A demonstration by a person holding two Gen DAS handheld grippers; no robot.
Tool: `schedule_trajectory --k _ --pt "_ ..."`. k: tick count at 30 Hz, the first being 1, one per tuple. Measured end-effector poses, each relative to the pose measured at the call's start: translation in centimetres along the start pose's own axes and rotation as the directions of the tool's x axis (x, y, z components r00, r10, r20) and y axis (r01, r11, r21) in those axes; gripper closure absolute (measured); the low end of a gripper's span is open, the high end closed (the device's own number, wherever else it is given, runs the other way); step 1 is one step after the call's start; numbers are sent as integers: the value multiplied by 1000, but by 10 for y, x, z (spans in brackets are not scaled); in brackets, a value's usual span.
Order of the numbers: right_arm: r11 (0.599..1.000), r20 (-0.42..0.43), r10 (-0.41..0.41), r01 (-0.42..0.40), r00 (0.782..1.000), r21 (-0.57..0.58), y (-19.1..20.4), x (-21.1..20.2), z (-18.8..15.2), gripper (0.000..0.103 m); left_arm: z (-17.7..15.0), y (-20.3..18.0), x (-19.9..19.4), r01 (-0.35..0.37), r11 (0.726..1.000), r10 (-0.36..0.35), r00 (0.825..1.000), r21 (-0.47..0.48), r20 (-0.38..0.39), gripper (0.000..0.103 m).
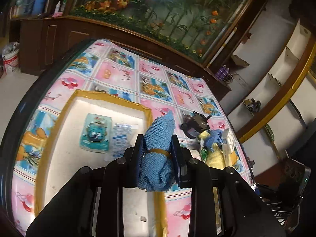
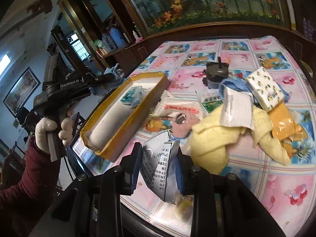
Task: Organize soft objects
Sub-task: 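Carry the blue washcloth into the tray and release it with the left tool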
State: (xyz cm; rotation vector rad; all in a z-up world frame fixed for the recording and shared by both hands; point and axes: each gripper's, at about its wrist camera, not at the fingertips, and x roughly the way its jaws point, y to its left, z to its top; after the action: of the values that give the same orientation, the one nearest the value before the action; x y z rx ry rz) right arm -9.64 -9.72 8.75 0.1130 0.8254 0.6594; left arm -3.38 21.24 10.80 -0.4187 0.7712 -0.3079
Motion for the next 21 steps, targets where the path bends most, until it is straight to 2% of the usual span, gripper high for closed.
schedule_trajectory --k 4,8,17,20,21 --pt "999 -19 45 -45 999 -27 23 31 24 73 5 29 4 -52 998 52 999 -34 -4 78" --pt "996 -77 72 -76 994 -52 46 75 42 73 8 59 16 -97 992 95 995 -77 -26 78" --pt "988 -177 35 -61 984 -144 83 165 62 73 23 96 50 -215 973 211 976 -82 -58 77" --pt "989 -181 12 -38 983 -141 84 182 66 70 25 104 55 -216 971 208 975 -104 -78 74" --pt "990 -175 1 -25 984 -137 84 186 67 70 26 106 56 -210 971 201 976 -115 -83 70"
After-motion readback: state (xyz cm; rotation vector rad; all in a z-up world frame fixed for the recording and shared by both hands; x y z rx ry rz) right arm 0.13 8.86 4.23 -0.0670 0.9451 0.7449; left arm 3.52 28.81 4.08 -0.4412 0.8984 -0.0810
